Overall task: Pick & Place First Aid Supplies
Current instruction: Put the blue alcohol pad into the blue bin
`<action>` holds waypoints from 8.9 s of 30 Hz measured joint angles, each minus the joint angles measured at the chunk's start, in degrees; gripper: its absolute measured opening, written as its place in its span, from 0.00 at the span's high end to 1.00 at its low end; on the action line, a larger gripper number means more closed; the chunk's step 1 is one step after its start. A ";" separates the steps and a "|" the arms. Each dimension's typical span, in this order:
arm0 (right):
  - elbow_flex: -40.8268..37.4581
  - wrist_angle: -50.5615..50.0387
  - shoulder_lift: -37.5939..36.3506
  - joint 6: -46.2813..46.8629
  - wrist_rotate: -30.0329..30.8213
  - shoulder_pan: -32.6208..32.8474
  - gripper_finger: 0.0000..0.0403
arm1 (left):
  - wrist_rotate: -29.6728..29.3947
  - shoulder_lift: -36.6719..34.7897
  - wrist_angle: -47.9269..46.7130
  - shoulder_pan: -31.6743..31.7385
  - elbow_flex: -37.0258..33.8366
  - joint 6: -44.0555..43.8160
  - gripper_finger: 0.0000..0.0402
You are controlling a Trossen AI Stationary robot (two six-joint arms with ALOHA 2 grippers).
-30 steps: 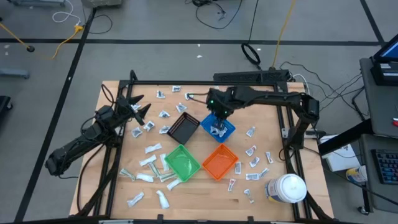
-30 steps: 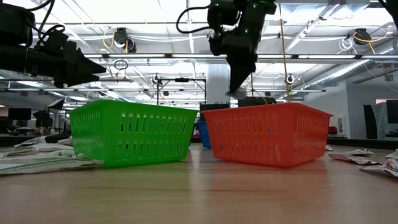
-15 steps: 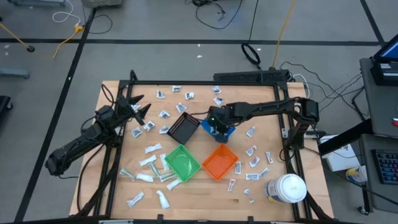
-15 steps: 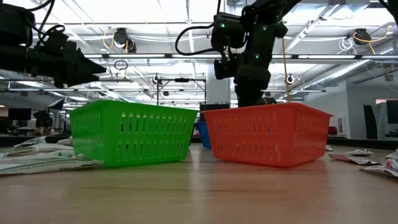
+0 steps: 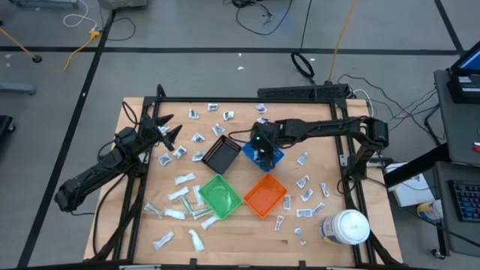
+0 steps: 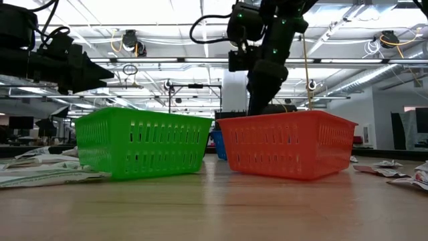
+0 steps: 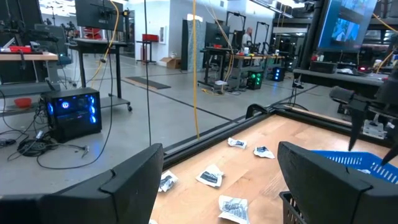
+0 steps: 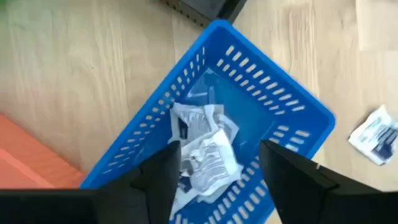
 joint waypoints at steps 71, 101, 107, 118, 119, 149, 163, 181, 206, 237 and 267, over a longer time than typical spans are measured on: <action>6.97 8.68 17.69 5.02 -4.50 -26.65 0.97 | -0.02 0.00 -0.17 0.02 -0.01 0.00 0.19; 8.17 -10.57 0.94 2.35 -5.44 -18.48 1.00 | -0.03 0.00 -0.17 0.02 -0.01 0.00 0.19; 8.18 -11.99 0.94 -4.57 -11.58 -12.29 1.00 | -0.03 0.00 -0.17 0.00 -0.01 0.00 0.19; 5.04 -8.19 0.98 -9.64 -11.32 -4.66 1.00 | -0.02 0.00 -0.17 0.02 -0.01 0.00 0.19; 3.99 -6.84 1.07 -9.75 -10.26 -4.16 1.00 | -0.02 0.00 -0.17 0.01 -0.01 0.00 0.19; -1.38 0.37 -2.16 -23.37 -4.76 -12.81 0.48 | -0.02 0.00 -0.17 0.01 -0.01 0.00 0.19; -1.36 -0.55 -0.57 -42.65 -13.67 -22.60 0.48 | -0.01 0.00 -0.17 0.00 0.00 0.00 0.19; -1.33 2.71 11.30 -46.50 -13.52 -21.08 0.48 | 0.00 0.00 -0.17 0.01 -0.01 0.00 0.19; -1.31 0.60 12.77 -41.86 -7.78 -23.33 1.00 | -0.01 0.00 -0.17 0.00 -0.01 0.00 0.19; -1.40 -5.32 -7.85 -29.46 -4.32 -17.37 1.00 | -0.02 0.00 -0.17 0.00 -0.01 0.01 0.19; -1.36 5.81 2.62 -27.53 -7.09 -5.23 0.75 | -0.02 0.00 -0.17 0.00 -0.01 0.00 0.19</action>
